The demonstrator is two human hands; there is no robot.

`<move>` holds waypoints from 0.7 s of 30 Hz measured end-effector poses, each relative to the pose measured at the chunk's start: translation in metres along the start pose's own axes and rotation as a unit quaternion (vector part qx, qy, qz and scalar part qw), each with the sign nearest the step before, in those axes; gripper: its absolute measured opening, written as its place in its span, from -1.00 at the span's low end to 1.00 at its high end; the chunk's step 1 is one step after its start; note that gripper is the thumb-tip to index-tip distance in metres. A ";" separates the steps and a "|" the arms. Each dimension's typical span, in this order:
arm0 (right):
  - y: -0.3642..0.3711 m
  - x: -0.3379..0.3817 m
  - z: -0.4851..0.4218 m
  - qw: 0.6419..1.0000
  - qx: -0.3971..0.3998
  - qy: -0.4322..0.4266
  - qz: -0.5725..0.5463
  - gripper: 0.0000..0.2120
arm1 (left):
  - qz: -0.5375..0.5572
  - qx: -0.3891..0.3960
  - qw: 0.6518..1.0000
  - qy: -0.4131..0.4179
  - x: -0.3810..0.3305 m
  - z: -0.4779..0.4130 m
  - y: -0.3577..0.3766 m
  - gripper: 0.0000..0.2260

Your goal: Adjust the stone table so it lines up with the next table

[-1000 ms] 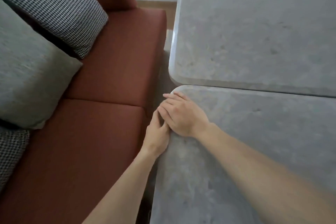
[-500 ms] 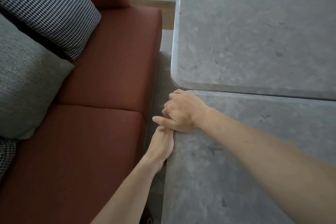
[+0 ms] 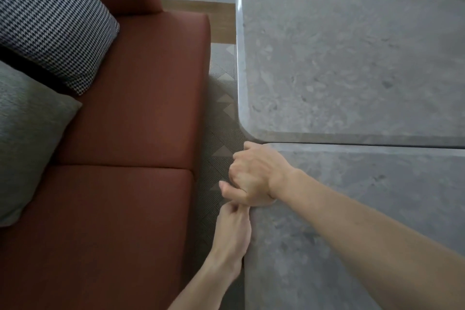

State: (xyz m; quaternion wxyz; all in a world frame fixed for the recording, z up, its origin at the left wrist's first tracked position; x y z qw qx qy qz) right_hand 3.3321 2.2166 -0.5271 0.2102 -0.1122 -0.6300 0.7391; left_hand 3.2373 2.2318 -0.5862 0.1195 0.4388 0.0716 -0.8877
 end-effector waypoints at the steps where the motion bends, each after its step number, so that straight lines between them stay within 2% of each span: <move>1: 0.002 0.003 0.000 1.000 0.005 0.001 -0.008 -0.32 | 0.005 -0.005 1.000 -0.005 0.001 0.003 -0.001 -0.58; 5: -0.002 0.000 -0.005 1.000 -0.006 -0.006 0.003 -0.37 | 0.031 -0.028 0.999 -0.003 -0.005 0.005 -0.006 -0.52; 11: -0.005 0.005 -0.006 1.000 -0.030 -0.001 -0.010 -0.34 | 0.025 -0.067 0.997 -0.010 -0.001 0.002 -0.010 -0.58; 16: -0.007 0.000 -0.001 0.999 -0.031 0.022 -0.004 -0.28 | -0.031 -0.046 0.998 -0.011 -0.006 0.011 -0.008 -0.57; 17: -0.011 0.001 0.002 0.998 -0.050 0.031 -0.017 -0.29 | -0.037 -0.042 0.998 -0.007 -0.012 0.013 -0.007 -0.58; 19: -0.033 -0.001 0.012 0.980 -0.119 0.073 -0.141 -0.40 | -0.018 -0.070 0.996 0.047 -0.036 0.019 -0.015 -0.65; 20: -0.048 -0.004 0.022 0.946 -0.176 0.103 -0.253 -0.45 | -0.011 -0.096 0.991 0.093 -0.056 0.025 -0.020 -0.71; 21: -0.059 -0.009 0.034 0.891 -0.225 0.129 -0.373 -0.47 | -0.002 -0.103 0.985 0.135 -0.074 0.034 -0.020 -0.78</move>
Point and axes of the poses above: each hand's wrist, its own z-axis away from the middle knuckle, its own y-axis out of the palm, x = y × z, the point moved 8 cm from there along -z, towards the middle knuckle, and after that the axes turned 4 degrees about -x, right-handed, at the moved point
